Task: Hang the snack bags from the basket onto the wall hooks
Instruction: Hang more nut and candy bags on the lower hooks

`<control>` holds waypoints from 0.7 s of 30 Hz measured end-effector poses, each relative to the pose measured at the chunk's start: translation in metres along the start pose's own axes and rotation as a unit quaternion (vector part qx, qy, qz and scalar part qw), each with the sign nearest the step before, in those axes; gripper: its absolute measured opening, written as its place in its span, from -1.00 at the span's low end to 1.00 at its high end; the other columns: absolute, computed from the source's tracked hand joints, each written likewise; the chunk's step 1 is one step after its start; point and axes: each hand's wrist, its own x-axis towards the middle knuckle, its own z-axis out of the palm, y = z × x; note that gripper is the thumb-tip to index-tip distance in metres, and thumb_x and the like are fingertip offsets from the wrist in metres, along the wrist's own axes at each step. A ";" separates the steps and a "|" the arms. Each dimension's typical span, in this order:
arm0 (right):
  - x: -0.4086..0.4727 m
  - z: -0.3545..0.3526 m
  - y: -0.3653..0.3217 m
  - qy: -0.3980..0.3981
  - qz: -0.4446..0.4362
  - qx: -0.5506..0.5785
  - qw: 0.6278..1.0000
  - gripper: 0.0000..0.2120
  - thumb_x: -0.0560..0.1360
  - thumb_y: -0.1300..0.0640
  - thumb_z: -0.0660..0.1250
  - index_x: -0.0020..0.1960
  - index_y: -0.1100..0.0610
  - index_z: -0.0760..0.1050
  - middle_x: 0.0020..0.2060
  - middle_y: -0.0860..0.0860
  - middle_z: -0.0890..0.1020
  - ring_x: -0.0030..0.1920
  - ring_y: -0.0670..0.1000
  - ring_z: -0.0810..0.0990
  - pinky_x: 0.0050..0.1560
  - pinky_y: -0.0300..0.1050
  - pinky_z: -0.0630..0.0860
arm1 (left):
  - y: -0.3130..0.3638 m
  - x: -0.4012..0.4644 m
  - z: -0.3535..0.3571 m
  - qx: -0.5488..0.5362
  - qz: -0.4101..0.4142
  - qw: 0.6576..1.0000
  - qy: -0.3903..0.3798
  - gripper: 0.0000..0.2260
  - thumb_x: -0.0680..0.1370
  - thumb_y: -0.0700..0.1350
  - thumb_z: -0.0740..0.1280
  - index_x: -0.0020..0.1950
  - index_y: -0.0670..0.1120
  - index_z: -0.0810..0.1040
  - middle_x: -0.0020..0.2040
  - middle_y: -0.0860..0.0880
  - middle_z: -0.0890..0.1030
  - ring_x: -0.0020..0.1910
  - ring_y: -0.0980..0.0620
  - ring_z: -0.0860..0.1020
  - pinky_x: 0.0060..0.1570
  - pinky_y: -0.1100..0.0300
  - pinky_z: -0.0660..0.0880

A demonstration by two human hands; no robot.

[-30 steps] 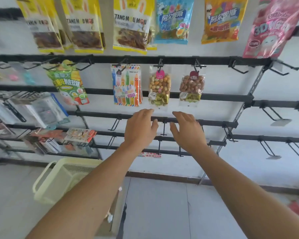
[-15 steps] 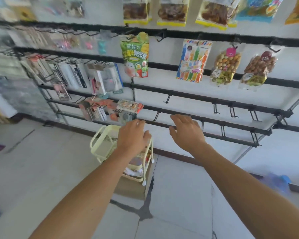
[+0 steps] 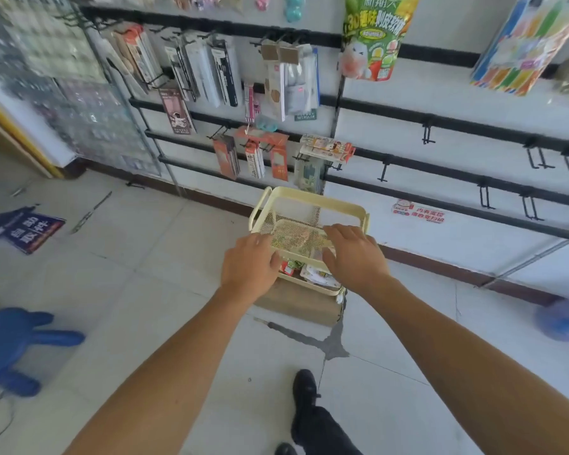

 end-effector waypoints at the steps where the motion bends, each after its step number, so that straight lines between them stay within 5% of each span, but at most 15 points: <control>1: 0.008 0.009 -0.007 -0.004 0.000 0.004 1.000 -0.54 0.64 -0.03 0.14 0.52 0.04 0.26 0.46 0.01 0.39 0.48 0.10 0.29 0.42 0.14 0.29 | -0.010 0.002 0.005 -0.002 0.000 1.000 -0.008 -0.64 0.64 0.06 0.18 0.38 -0.04 0.47 0.28 -0.04 0.56 0.24 -0.10 0.51 0.08 -0.02 0.52; 10: 0.088 0.091 -0.043 -0.031 0.027 0.041 0.998 -0.55 0.64 0.01 0.16 0.51 0.06 0.28 0.42 0.01 0.43 0.45 0.12 0.32 0.40 0.10 0.24 | -0.080 0.057 0.048 0.009 0.017 0.998 -0.063 -0.72 0.64 0.03 0.20 0.31 -0.01 0.48 0.20 -0.03 0.57 0.19 -0.11 0.52 0.04 0.02 0.47; 21: 0.102 0.175 -0.068 -0.039 0.116 0.054 0.991 -0.58 0.57 0.08 0.27 0.40 0.12 0.43 0.28 0.07 0.56 0.30 0.17 0.50 0.25 0.12 0.44 | -0.131 0.111 0.118 -0.023 0.112 0.982 -0.152 -0.66 0.64 0.01 0.23 0.40 -0.02 0.43 0.29 -0.03 0.56 0.23 -0.12 0.53 0.04 -0.01 0.52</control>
